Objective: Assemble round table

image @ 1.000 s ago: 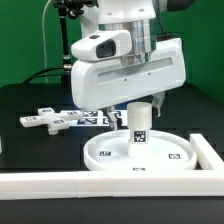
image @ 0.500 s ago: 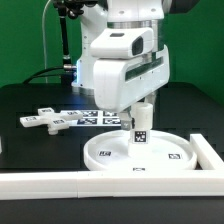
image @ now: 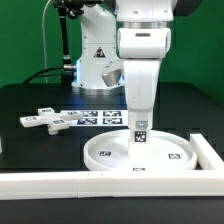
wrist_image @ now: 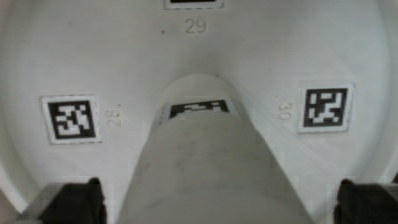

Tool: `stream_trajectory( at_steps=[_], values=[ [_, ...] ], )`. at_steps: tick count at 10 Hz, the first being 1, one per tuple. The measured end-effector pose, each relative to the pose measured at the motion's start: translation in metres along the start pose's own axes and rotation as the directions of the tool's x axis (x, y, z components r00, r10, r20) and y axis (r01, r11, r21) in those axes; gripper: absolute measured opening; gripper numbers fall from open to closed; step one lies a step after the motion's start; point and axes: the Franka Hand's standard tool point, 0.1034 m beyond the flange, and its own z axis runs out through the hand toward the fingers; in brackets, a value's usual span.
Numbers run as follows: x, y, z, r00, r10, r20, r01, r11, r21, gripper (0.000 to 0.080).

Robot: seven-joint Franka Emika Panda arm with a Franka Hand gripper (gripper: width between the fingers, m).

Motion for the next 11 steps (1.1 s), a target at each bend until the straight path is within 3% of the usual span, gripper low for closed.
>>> stream_trajectory(
  at_steps=[3,4,5,6,10,11],
  values=[
    [-0.003,0.002,-0.001,0.987,-0.157,0.021,0.158,0.987,-0.004,0.0649],
    [-0.005,0.003,-0.001,0.981,-0.19,0.027,0.19,0.982,-0.004,0.0609],
    [-0.008,0.004,-0.001,0.976,-0.217,0.03,0.217,0.976,-0.004,0.0472],
    [-0.01,0.004,-0.001,0.978,-0.208,0.031,0.208,0.978,-0.004,0.0406],
    [-0.01,0.004,-0.001,0.983,-0.182,0.03,0.182,0.983,-0.005,0.0406],
    [-0.009,0.004,-0.001,0.999,-0.045,0.027,0.045,0.999,-0.005,0.0406]
  ],
)
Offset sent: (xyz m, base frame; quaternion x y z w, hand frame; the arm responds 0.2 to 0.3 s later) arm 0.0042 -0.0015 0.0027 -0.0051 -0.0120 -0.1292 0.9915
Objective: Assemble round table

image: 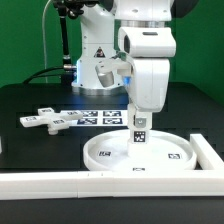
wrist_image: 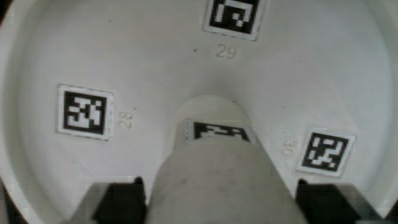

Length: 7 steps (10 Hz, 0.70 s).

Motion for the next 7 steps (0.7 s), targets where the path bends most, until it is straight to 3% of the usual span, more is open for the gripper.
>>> stream_trajectory(
  at_steps=[2,7],
  values=[
    [0.0003,-0.0007,0.0,0.971,0.239,-0.002,-0.239,0.971,0.006,0.0406],
    [0.0009,0.0009,-0.0002,0.85,0.526,-0.013,-0.526,0.851,0.004,0.0409]
  ],
)
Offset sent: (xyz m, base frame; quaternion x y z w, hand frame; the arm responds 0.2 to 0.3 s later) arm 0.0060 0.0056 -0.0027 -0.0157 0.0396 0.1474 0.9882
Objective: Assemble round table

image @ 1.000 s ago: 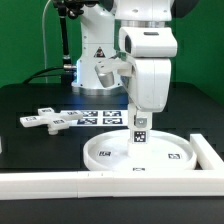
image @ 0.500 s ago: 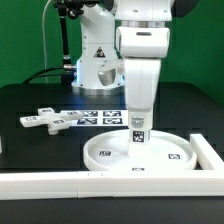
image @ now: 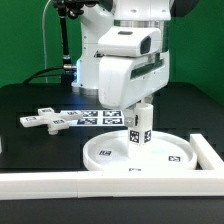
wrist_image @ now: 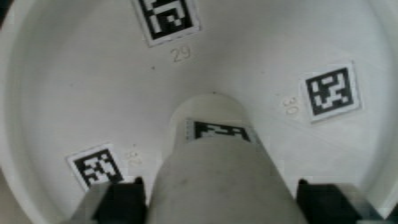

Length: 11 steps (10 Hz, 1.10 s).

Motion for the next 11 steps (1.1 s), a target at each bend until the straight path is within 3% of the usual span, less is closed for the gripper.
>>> stream_trajectory(
  at_steps=[2,4,5,6,11],
  values=[
    [0.0003,-0.0003,-0.0002,0.989,0.15,-0.001,-0.15,0.989,0.001,0.0409],
    [-0.0006,-0.0018,0.0001,0.909,0.416,-0.011,-0.416,0.909,0.021,0.0409],
    [0.0005,-0.003,0.0003,0.837,0.548,-0.012,-0.547,0.836,0.035,0.0409],
    [0.0009,-0.0033,0.0004,0.712,0.702,-0.015,-0.701,0.712,0.052,0.0409],
    [0.0023,-0.0034,0.0002,0.419,0.908,0.004,-0.906,0.418,0.064,0.0409]
  ],
)
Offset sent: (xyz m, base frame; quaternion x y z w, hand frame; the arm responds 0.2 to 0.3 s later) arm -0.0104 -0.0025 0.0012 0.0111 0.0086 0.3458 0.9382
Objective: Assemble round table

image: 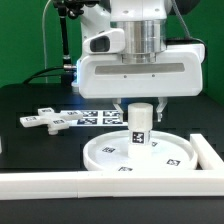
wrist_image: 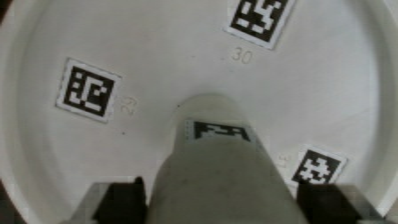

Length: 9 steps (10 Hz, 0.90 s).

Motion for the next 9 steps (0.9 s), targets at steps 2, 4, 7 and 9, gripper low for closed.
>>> stream_trajectory(
  at_steps=[2,4,7,9],
  values=[
    [0.0002,-0.0003,-0.0001,0.991,0.136,0.002,-0.136,0.991,0.009,0.0409],
    [0.0028,-0.0019,-0.0015,0.927,0.375,0.008,-0.375,0.926,0.043,0.0409],
    [0.0014,-0.0035,-0.0007,0.814,0.581,0.02,-0.581,0.813,0.04,0.0409],
    [0.001,-0.004,-0.0002,0.818,0.574,0.02,-0.575,0.817,0.04,0.041]
  ],
)
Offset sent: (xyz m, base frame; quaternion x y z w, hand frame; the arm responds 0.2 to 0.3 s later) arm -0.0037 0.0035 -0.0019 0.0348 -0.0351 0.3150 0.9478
